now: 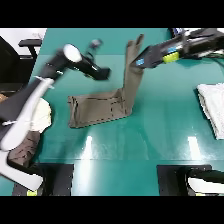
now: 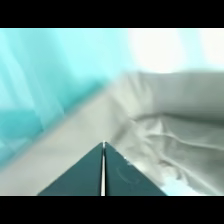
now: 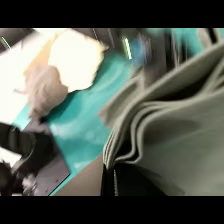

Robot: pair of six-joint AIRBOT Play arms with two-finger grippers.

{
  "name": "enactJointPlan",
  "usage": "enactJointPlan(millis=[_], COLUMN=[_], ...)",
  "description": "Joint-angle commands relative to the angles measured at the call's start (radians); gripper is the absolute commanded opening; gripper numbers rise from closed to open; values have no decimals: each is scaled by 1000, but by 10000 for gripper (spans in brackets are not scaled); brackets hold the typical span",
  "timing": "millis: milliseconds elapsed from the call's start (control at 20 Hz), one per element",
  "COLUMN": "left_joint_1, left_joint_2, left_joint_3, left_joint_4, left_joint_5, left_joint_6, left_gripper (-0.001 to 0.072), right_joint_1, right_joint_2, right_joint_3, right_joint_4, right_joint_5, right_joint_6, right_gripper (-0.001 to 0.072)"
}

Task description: Fold the shirts.

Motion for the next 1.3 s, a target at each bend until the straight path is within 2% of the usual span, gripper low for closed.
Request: enactJointPlan(millis=[0, 100, 150, 250, 450, 700, 750, 950, 1100, 1250], left_joint_1=[158, 225, 251, 294, 314, 314, 311, 241, 193, 181], left_joint_2=[211, 309, 343, 389, 406, 405, 405, 397, 376, 357], left_joint_3=[6, 6, 6, 6, 6, 5, 5, 5, 3, 3], left_joint_4=[141, 210, 229, 235, 235, 213, 193, 189, 187, 180], left_joint_5=[-43, -54, -60, -76, -132, -149, -146, -119, -118, -125], left_joint_6=[7, 5, 5, 5, 6, 5, 6, 29, 31, 31], left_gripper=[23, 23, 23, 23, 23, 23, 23, 23, 23, 23], right_joint_1=[204, 328, 381, 441, 361, 53, -16, -176, -147, -58], right_joint_2=[-98, -187, -229, -285, -262, -72, -51, -99, -207, -326], right_joint_3=[3, 3, 3, 3, -34, -391, -455, -567, -536, -418], right_joint_4=[-1, -1, -1, -5, -101, -291, -288, -207, -97, -78], right_joint_5=[-76, -153, -209, -280, -193, -201, -217, -223, -243, -246], right_joint_6=[-51, -68, -69, -92, -61, 38, 38, 32, 4, 4], right_gripper=[14, 17, 53, 493, 501, 518, 578, 583, 583, 582])
